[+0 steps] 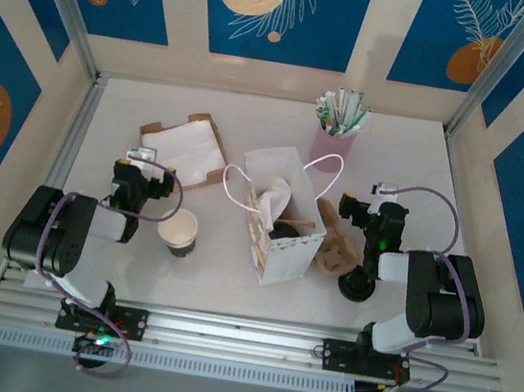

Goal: Pack the takeout coffee

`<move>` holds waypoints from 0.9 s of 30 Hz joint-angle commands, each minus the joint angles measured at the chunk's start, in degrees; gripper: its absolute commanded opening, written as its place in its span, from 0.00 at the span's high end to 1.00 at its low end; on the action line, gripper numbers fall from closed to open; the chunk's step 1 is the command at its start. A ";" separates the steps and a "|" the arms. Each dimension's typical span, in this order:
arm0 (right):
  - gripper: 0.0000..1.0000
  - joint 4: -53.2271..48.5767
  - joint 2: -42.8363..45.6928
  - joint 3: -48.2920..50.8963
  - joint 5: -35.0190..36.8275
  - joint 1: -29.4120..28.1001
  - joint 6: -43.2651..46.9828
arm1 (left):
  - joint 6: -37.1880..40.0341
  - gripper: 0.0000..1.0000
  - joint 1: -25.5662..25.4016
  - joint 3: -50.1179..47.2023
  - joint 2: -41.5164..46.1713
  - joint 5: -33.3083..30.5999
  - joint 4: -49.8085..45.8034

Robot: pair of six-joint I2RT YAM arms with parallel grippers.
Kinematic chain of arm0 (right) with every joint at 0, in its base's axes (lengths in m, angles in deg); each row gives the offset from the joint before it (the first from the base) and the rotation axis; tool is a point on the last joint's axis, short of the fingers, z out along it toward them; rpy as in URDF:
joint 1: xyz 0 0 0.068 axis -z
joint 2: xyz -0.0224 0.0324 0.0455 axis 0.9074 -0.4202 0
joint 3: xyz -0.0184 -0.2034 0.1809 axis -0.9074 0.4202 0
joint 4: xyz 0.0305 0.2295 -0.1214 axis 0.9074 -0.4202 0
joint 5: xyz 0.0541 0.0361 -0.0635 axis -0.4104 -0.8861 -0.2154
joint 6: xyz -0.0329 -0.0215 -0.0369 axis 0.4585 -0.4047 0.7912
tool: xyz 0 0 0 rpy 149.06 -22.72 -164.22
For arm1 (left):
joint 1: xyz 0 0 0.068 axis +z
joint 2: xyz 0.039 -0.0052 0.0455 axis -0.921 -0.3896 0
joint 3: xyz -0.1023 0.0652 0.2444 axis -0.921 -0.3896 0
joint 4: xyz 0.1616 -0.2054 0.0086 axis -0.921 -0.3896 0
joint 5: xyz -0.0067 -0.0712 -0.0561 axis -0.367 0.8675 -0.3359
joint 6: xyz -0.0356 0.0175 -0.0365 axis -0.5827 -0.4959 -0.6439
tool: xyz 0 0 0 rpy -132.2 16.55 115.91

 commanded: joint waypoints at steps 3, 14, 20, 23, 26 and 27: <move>0.01 -0.39 0.08 -1.74 -2.92 1.03 0.14 | 0.89 0.00 0.42 1.15 -0.61 1.06 0.49; 0.01 -0.20 0.25 -1.55 -3.14 1.16 0.08 | 1.14 0.00 0.36 0.62 -0.33 1.13 1.31; 0.01 -0.19 0.16 -1.57 -3.19 1.12 0.11 | 1.87 0.00 0.28 1.15 -0.39 3.00 0.49; 0.01 -0.28 0.16 -1.56 -3.16 1.09 0.17 | 1.86 0.00 0.23 1.15 -0.39 3.00 0.40; 0.01 -0.29 0.16 -1.53 -3.14 1.12 0.17 | 1.86 0.00 0.23 1.15 -0.39 3.00 0.37; 0.01 -0.26 0.16 -1.53 -3.12 1.12 0.13 | 1.86 0.00 0.27 1.11 -0.39 3.08 0.40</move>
